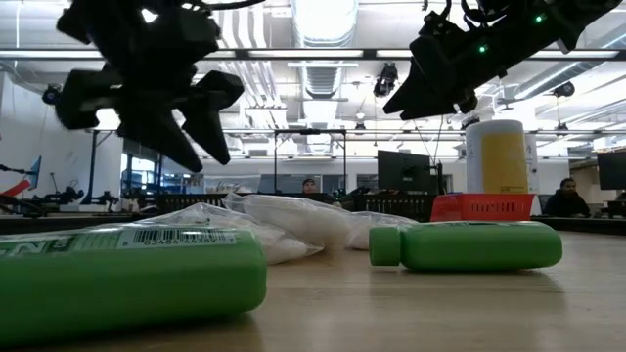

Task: Pick & Place Travel size toiletries
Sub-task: Put the right green shampoo into the right black bin

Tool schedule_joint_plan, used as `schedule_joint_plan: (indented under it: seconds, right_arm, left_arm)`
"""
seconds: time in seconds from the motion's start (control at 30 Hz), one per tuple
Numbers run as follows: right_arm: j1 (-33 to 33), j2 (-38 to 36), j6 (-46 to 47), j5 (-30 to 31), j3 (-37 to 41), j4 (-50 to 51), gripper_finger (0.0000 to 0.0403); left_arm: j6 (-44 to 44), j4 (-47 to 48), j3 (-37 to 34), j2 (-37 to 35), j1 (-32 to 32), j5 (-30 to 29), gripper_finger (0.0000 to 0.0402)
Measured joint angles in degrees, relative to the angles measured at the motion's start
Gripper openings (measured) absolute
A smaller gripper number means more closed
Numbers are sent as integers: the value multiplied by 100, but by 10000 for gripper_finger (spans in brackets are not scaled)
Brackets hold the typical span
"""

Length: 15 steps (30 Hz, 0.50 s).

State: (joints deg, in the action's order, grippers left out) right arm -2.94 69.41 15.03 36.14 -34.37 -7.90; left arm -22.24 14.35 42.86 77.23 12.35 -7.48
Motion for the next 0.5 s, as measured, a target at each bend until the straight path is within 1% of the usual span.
schedule_joint_plan:
  seconds: [0.17,0.3,0.4,0.5]
  right_arm:
    - [-2,0,96,-2,0,2,290]
    - [-4,0,148,-8,7,4,300]
    - [-4,0,238,-11,49,23,311]
    - [-4,0,418,-11,121,33,321]
  left_arm:
    - [-177,-820,-395,0,150,6,177]
    - [-170,-1387,-648,2,235,100,177]
    - [-134,-1443,-668,2,290,329,177]
    - [-42,-1495,-668,2,364,389,176]
